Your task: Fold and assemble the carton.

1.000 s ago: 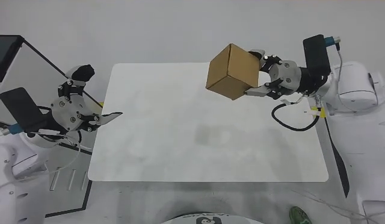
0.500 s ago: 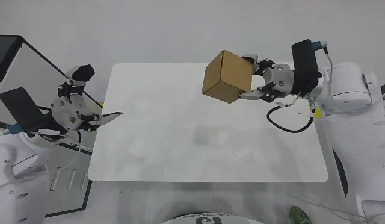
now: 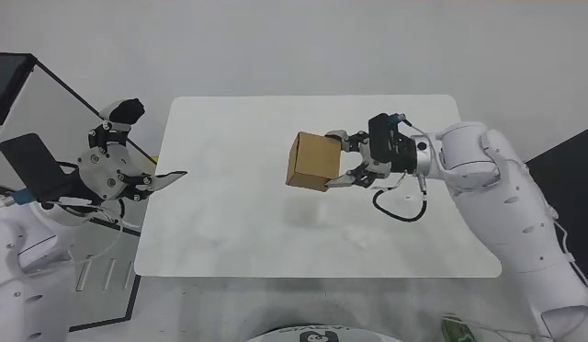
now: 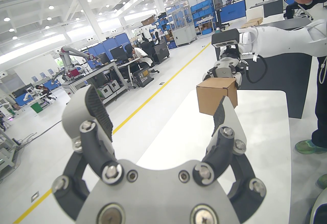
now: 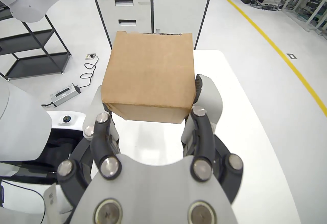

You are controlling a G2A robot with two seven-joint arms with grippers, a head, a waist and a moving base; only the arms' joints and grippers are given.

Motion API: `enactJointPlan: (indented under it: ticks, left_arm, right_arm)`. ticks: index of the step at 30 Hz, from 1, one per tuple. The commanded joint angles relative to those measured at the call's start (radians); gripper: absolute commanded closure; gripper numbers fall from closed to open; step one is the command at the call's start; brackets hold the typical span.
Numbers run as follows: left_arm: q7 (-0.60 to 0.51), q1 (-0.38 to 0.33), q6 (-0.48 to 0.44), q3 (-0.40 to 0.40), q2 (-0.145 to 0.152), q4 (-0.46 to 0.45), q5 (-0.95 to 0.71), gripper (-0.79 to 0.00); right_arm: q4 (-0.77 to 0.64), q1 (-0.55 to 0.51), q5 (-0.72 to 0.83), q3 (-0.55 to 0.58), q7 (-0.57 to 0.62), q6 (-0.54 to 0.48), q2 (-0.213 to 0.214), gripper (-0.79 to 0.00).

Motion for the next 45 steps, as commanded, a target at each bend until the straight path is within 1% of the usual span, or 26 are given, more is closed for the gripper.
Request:
enactJointPlan:
  ticks: [1,8,12,15,20,26,30,33,37,45]
  left_arm:
    - [0.000,0.000,0.000,0.000,0.000,0.000,0.000,-0.785]
    - [0.000,0.000,0.000,0.000,0.000,0.000,0.000,-0.785]
    - [0.000,0.000,0.000,0.000,0.000,0.000,0.000,-0.785]
    - [0.000,0.000,0.000,0.000,0.000,0.000,0.000,-0.785]
    - [0.000,0.000,0.000,0.000,0.000,0.000,0.000,-0.785]
    - [0.000,0.000,0.000,0.000,0.000,0.000,0.000,-0.785]
    - [0.000,0.000,0.000,0.000,0.000,0.000,0.000,-0.785]
    - [0.000,0.000,0.000,0.000,0.000,0.000,0.000,-0.785]
    - [0.000,0.000,0.000,0.000,0.000,0.000,0.000,-0.785]
    - [0.000,0.000,0.000,0.000,0.000,0.000,0.000,-0.785]
  right_arm:
    - [0.003,0.000,-0.018,-0.004,-0.023,0.000,0.000,0.000]
    - [0.003,0.000,-0.018,-0.004,-0.023,0.000,0.000,0.000]
    - [0.015,0.003,-0.071,-0.027,-0.044,0.000,0.000,0.000]
    - [0.040,0.038,-0.100,-0.057,-0.059,0.000,0.007,0.000]
    - [0.099,0.124,-0.135,-0.124,-0.109,0.000,0.028,0.000]
    - [0.167,0.245,-0.192,-0.264,-0.213,0.000,0.063,0.000]
    - [0.209,0.338,-0.255,-0.392,-0.331,0.000,0.090,0.000]
    - [0.252,0.412,-0.329,-0.498,-0.458,0.000,0.108,0.000]
    - [0.311,0.503,-0.460,-0.642,-0.683,0.000,0.125,0.000]
    - [0.311,0.503,-0.460,-0.642,-0.683,0.000,0.125,0.000]
